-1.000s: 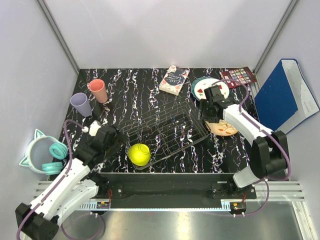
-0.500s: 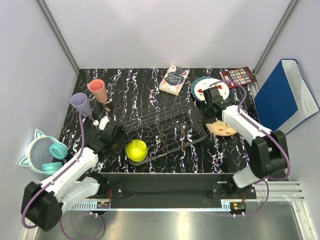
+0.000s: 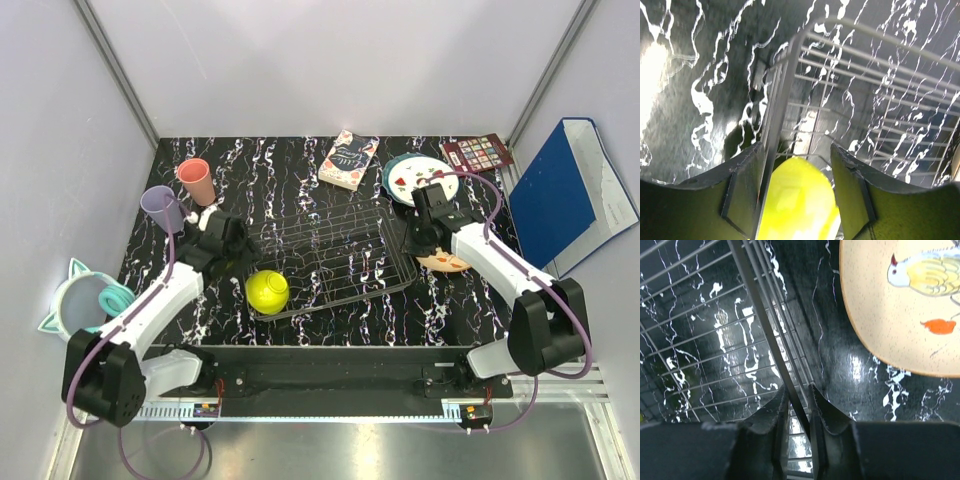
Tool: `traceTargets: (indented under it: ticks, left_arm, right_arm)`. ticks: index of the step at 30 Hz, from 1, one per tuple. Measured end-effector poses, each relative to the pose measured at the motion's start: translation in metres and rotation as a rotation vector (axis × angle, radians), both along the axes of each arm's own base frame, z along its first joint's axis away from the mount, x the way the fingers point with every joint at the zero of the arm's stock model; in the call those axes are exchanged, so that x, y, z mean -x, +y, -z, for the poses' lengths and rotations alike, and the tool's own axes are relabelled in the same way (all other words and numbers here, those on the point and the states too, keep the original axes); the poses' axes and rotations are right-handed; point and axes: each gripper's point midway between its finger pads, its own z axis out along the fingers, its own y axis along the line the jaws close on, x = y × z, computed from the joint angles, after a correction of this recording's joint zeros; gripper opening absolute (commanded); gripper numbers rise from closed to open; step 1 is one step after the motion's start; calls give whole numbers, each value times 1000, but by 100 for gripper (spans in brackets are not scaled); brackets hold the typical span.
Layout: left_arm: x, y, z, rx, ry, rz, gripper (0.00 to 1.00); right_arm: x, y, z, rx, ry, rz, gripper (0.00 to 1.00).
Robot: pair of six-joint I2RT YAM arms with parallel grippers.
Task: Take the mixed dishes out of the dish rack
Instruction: Adjust the dish rack at the center of the board.
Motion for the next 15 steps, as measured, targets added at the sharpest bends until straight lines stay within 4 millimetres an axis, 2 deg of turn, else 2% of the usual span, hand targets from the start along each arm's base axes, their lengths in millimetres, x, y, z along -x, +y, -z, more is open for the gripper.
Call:
traceTargets:
  ticks: [6,9,10,13,14,15]
  left_arm:
    - [-22,-3,-2,-17,8,31,58]
    - [-31,-5,-2,-30,16,46,57]
    - [-35,-6,-1,-32,17,50,58]
    - [-47,-6,-3,-35,13,62,71]
    - [-50,-7,-6,-33,6,65,79]
    - [-54,-6,-10,-31,-5,65,83]
  right_arm:
    - [14,-4,-1,-1,25,3,21]
    - [16,-4,-1,-1,32,8,41]
    - [16,-4,-1,-4,33,12,51]
    - [16,-3,-1,-13,33,24,63]
    - [16,-3,-2,-13,34,27,68]
    - [15,-3,-3,-13,34,29,70]
